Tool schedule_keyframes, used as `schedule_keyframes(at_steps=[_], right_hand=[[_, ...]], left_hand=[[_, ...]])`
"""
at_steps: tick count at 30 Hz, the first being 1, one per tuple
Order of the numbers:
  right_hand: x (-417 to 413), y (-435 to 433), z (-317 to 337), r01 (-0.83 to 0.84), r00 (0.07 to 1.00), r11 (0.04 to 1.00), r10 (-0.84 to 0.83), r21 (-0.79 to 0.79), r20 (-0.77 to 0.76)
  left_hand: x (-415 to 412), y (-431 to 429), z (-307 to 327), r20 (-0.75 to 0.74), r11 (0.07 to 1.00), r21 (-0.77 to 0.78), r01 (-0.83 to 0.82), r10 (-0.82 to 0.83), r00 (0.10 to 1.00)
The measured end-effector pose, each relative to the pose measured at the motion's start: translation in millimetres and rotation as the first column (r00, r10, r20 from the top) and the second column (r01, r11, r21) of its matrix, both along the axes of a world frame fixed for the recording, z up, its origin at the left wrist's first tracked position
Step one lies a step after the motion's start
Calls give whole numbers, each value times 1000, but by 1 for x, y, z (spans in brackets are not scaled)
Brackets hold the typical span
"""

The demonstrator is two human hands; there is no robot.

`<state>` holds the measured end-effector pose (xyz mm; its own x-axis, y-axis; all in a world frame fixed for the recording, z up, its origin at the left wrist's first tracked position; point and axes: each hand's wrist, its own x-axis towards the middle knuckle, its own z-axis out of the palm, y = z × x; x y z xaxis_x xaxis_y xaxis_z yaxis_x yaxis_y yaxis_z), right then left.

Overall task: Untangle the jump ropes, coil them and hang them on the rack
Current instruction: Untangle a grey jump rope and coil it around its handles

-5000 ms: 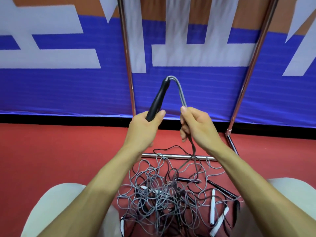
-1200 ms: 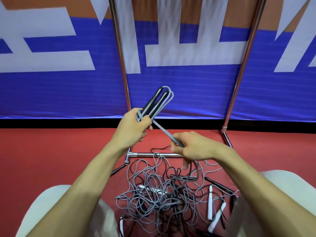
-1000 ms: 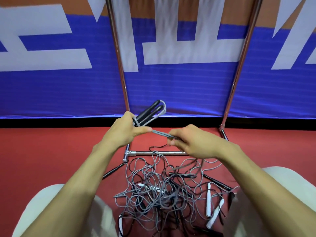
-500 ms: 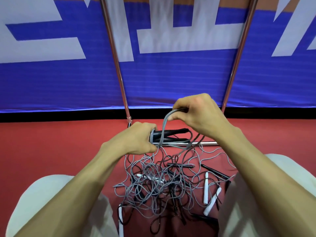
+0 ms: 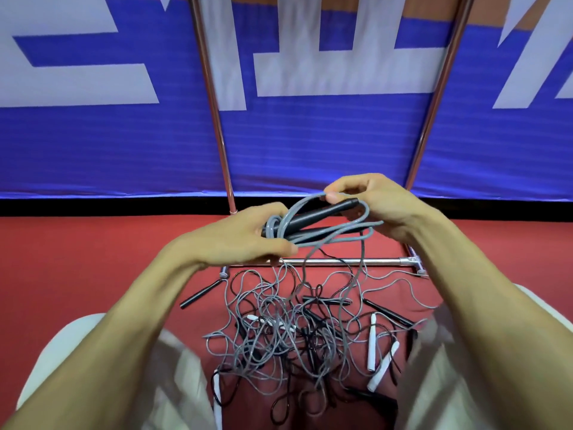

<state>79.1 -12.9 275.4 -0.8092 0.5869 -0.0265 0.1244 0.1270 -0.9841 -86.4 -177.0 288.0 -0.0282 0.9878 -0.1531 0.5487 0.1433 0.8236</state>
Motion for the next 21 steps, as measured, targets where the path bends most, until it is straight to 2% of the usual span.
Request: schedule_keyframes(at_steps=[1,3,4,6,7,9,11,13,16,19,21], right_hand=[[-3,1,-3,13,1000,999,-13,38,0],[-9,1,-10,36,997,968,-50,250,53],[-12,2,-16,26,992,915,-74,403,103],[-17,-1,-24,-32,981,766,-100,641,169],[-20,-4,-27,-49,982,719,-91,693,164],[-24,-7,-31,-42,990,704,-68,709,126],[-25,-6,-29,-55,996,781,1,622,86],[-25,-8,-27,-129,992,880,120,457,48],[-28,-15,-32,-176,984,893,155,414,83],[-35,-26,-41,-215,972,869,148,446,182],[-38,-34,-43,-238,961,880,153,410,229]], left_hand=[[-5,0,-1,-89,1000,27,-1,4,996],[-14,-2,-5,-361,999,29,15,-3,933],[-17,-3,-7,-467,1000,4,18,-14,884],[-20,-4,-10,-545,998,-54,32,-57,837],[-21,-4,-10,-526,997,-72,41,-73,847],[-23,-5,-8,-418,996,-77,42,-71,906],[-24,-8,-4,-282,998,-57,26,-41,959],[-23,-11,-1,-100,1000,-19,-7,5,995],[-23,-11,6,139,991,85,-99,87,987],[-21,-7,9,196,969,196,-151,112,974],[-19,-4,6,216,952,237,-194,143,966]])
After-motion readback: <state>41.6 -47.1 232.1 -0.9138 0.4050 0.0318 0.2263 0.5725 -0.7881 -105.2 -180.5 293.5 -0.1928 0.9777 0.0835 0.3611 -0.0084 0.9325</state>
